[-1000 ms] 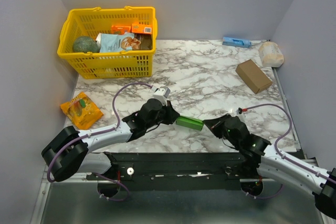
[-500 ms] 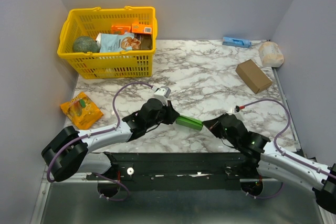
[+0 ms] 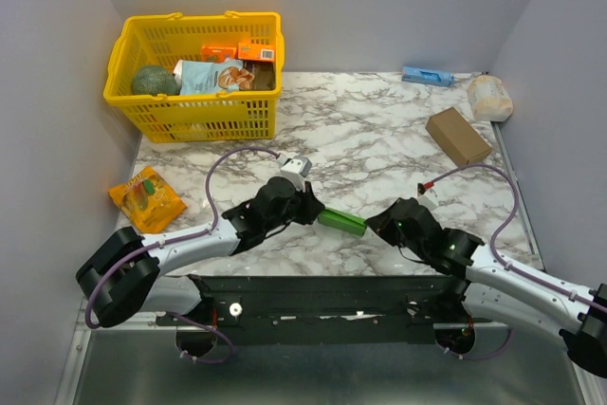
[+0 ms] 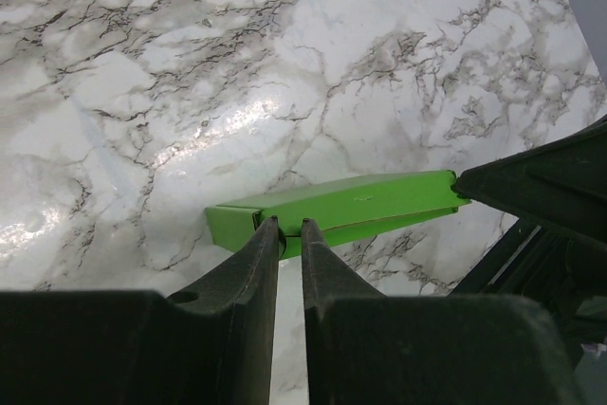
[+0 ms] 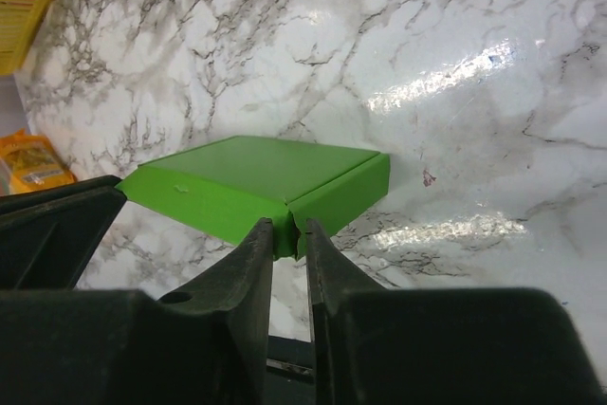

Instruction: Fold the paper box

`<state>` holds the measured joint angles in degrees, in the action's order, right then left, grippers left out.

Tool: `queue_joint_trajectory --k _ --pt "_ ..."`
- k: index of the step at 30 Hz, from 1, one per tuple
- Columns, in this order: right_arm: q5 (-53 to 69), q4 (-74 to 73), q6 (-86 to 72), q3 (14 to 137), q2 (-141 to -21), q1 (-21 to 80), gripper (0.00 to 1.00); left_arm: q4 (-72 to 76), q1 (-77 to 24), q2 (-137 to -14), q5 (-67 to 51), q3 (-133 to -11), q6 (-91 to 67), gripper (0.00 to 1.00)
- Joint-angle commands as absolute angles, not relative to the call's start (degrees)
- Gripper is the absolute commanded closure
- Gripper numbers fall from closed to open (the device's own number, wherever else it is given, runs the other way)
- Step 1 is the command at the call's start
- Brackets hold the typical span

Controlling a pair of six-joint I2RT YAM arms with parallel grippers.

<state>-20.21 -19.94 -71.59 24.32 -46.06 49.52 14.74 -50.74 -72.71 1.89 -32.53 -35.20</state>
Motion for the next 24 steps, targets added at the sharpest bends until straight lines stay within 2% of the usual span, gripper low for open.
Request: queue_joint_trajectory --k 1,17,20,21,24 --pt "-19.69 -35.68 -67.06 23.12 -48.69 50.27 0.70 6.07 -51.24 -75.93 1.14 -32.43 -32.26 0.79" --pt "-16.61 -31.03 -66.97 21.44 -56.34 50.27 0.74 5.27 -51.24 -76.56 1.67 -33.57 -30.76 0.78" --pt "-16.79 -31.20 -67.24 21.01 -56.16 50.27 0.75 5.19 -51.33 -75.24 2.02 -34.19 -30.15 0.71" --pt "-16.87 -31.38 -67.76 20.83 -55.38 50.36 0.75 5.01 -51.15 -74.80 2.11 -34.45 -29.80 0.64" --pt "-17.23 -31.73 -68.64 20.13 -54.15 50.27 0.76 4.40 -51.15 -73.04 3.34 -35.85 -28.30 0.53"
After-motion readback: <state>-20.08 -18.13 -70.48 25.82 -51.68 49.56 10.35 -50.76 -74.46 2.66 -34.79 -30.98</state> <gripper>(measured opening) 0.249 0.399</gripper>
